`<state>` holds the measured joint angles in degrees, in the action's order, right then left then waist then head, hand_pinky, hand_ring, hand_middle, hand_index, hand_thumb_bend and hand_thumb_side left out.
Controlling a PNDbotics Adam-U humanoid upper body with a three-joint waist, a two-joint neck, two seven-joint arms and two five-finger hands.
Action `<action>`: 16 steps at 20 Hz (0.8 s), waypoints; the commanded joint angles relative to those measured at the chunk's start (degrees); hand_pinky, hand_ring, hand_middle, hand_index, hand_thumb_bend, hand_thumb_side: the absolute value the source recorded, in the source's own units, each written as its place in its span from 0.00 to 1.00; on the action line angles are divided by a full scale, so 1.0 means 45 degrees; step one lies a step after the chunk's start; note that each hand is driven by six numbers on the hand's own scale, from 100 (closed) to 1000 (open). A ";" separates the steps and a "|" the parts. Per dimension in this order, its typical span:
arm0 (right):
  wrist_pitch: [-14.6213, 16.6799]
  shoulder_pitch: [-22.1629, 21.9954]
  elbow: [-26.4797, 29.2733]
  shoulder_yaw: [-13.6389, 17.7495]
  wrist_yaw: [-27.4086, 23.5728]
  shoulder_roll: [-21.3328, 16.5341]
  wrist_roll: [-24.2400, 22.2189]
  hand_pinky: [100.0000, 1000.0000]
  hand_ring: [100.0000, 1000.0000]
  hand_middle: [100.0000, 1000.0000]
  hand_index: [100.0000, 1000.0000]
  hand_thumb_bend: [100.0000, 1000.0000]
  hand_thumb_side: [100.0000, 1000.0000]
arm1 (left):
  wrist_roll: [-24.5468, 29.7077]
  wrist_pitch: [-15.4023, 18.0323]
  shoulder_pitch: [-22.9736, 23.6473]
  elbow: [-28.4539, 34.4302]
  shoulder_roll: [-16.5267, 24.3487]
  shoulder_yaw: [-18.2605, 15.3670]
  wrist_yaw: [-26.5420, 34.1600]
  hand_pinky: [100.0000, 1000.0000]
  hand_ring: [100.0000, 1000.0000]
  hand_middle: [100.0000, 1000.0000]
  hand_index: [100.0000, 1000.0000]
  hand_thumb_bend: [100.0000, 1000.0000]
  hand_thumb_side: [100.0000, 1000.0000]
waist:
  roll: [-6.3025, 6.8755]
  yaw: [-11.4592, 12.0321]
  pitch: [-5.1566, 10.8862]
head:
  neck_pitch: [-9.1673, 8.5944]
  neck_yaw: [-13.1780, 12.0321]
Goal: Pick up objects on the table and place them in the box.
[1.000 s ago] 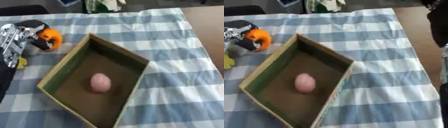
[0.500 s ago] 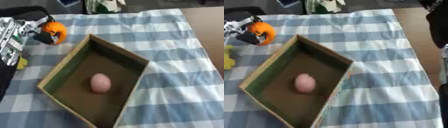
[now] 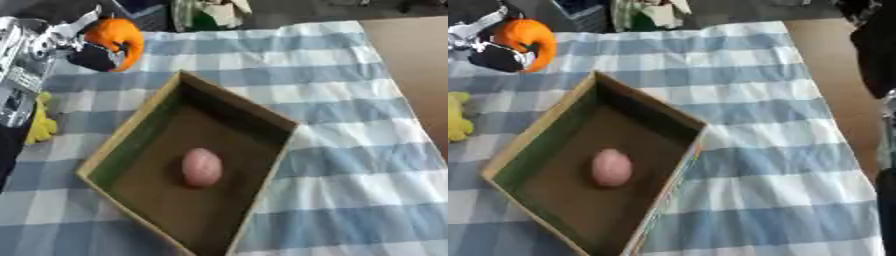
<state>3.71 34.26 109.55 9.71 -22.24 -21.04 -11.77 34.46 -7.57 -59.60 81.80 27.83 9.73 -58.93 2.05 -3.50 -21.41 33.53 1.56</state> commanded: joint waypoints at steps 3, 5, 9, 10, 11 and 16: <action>-0.0055 0.0106 0.0205 0.0097 0.0015 -0.0151 0.0085 0.79 0.60 0.45 0.75 0.00 0.59 | 0.0150 0.0599 -0.0141 0.1869 0.0634 0.0438 0.0482 0.34 0.54 0.47 0.64 0.00 0.21 | -0.0014 0.0020 0.0437 | 0.0034 0.0023; -0.0063 0.0115 0.0222 0.0086 0.0010 -0.0144 0.0104 0.79 0.60 0.45 0.75 0.00 0.59 | 0.0219 0.0783 -0.0079 0.2615 0.0714 0.0653 0.0813 0.33 0.53 0.46 0.64 0.00 0.22 | -0.0007 0.0030 0.0458 | 0.0045 0.0022; -0.0096 0.0125 0.0264 0.0055 -0.0001 -0.0119 0.0124 0.79 0.60 0.45 0.75 0.00 0.58 | 0.0401 0.0985 0.0044 0.4096 0.0933 0.1064 0.1455 0.33 0.53 0.46 0.64 0.00 0.20 | 0.0015 0.0058 0.0505 | 0.0064 0.0024; -0.0102 0.0134 0.0275 0.0045 -0.0007 -0.0115 0.0132 0.79 0.60 0.45 0.75 0.00 0.59 | 0.0477 0.1030 0.0088 0.4412 0.0989 0.1175 0.1605 0.33 0.53 0.46 0.63 0.00 0.20 | 0.0019 0.0063 0.0517 | 0.0067 0.0030; -0.0106 0.0141 0.0283 0.0036 -0.0013 -0.0111 0.0138 0.79 0.60 0.45 0.75 0.00 0.59 | 0.0550 0.1047 0.0135 0.4674 0.1039 0.1256 0.1739 0.33 0.53 0.45 0.63 0.00 0.20 | 0.0020 0.0066 0.0526 | 0.0071 0.0033; -0.0130 0.0133 0.0326 0.0013 -0.0040 -0.0109 0.0168 0.79 0.60 0.45 0.75 0.00 0.58 | 0.0812 0.1047 0.0546 0.5972 0.1423 0.1806 0.2654 0.32 0.52 0.45 0.62 0.00 0.21 | 0.0044 0.0079 0.0549 | 0.0094 0.0050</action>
<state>3.15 34.25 109.79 9.52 -22.24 -20.84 -11.18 37.81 -2.85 -56.41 106.46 32.26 17.73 -48.14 2.36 -3.17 -20.52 33.77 1.65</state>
